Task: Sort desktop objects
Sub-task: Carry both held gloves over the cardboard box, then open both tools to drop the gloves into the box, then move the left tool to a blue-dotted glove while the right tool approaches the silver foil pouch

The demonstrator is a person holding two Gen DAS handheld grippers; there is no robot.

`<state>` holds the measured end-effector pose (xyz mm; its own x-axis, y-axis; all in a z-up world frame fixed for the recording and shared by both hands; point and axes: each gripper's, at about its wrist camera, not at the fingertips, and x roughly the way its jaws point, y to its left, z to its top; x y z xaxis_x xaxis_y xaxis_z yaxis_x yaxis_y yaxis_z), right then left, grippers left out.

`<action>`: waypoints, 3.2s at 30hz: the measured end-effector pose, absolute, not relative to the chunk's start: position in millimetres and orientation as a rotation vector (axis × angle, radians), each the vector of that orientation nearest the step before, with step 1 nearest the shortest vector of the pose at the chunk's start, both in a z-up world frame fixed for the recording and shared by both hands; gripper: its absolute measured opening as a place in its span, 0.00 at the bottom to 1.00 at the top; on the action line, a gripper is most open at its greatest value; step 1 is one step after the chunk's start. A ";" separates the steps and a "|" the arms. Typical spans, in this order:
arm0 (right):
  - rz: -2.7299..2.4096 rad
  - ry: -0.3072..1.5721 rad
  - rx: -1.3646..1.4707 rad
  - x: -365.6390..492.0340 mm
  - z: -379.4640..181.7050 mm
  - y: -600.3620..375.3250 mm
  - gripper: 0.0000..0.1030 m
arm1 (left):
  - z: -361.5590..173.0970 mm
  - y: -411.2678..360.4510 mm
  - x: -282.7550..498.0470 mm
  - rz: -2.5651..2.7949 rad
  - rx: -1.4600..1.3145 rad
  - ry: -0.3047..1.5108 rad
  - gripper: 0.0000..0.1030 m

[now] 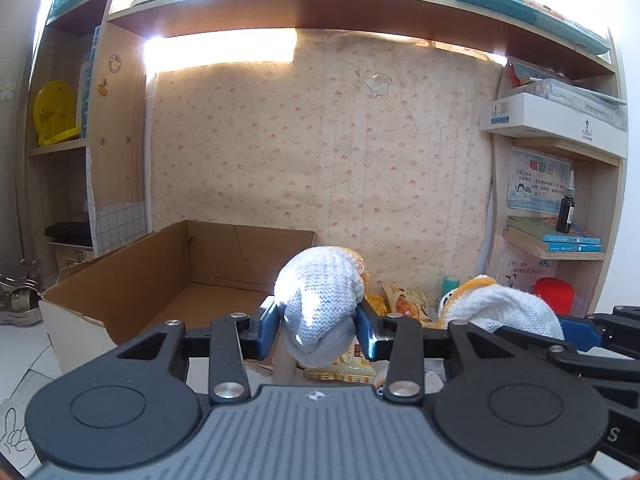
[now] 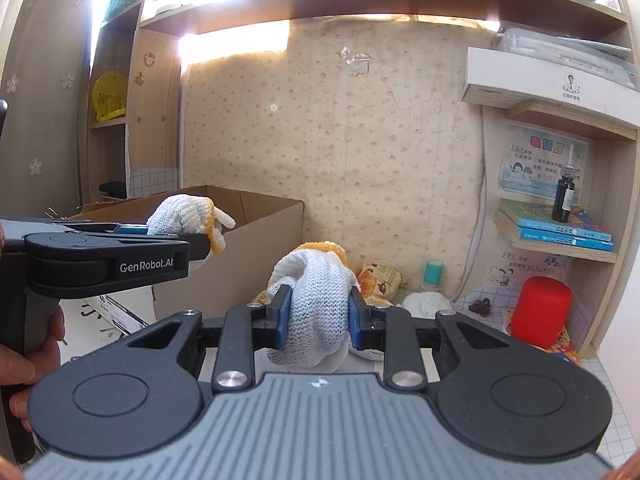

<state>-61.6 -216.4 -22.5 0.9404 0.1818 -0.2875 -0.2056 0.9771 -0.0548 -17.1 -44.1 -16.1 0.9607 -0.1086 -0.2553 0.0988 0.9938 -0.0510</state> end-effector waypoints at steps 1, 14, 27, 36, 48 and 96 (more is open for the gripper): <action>0.209 0.280 -0.083 -58.7 -19.9 -213.7 0.27 | -12.9 -37.6 -15.7 -0.091 -0.042 0.257 0.41; 0.379 0.244 -0.071 1.8 14.1 -144.9 0.27 | 9.2 45.1 17.5 0.014 -0.093 0.283 0.41; 0.434 0.271 -0.092 41.5 19.7 -91.5 0.27 | 5.8 78.8 38.3 0.052 -0.085 0.325 0.41; 0.445 0.307 -0.113 57.2 13.0 -73.5 0.27 | -1.0 87.1 46.6 0.057 -0.081 0.345 0.41; 0.446 0.334 -0.132 75.7 5.7 -64.0 0.28 | -7.0 88.6 58.6 0.063 -0.066 0.371 0.43; 0.145 0.321 -0.128 -2.7 -23.9 -198.7 0.63 | -28.4 -31.9 22.2 -0.239 -0.042 0.373 0.62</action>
<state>-2.7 -198.7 -23.9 0.9388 0.1210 -0.3225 -0.1616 0.9816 -0.1022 22.2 -31.9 -28.4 0.9033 -0.2393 -0.3561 0.2238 0.9709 -0.0848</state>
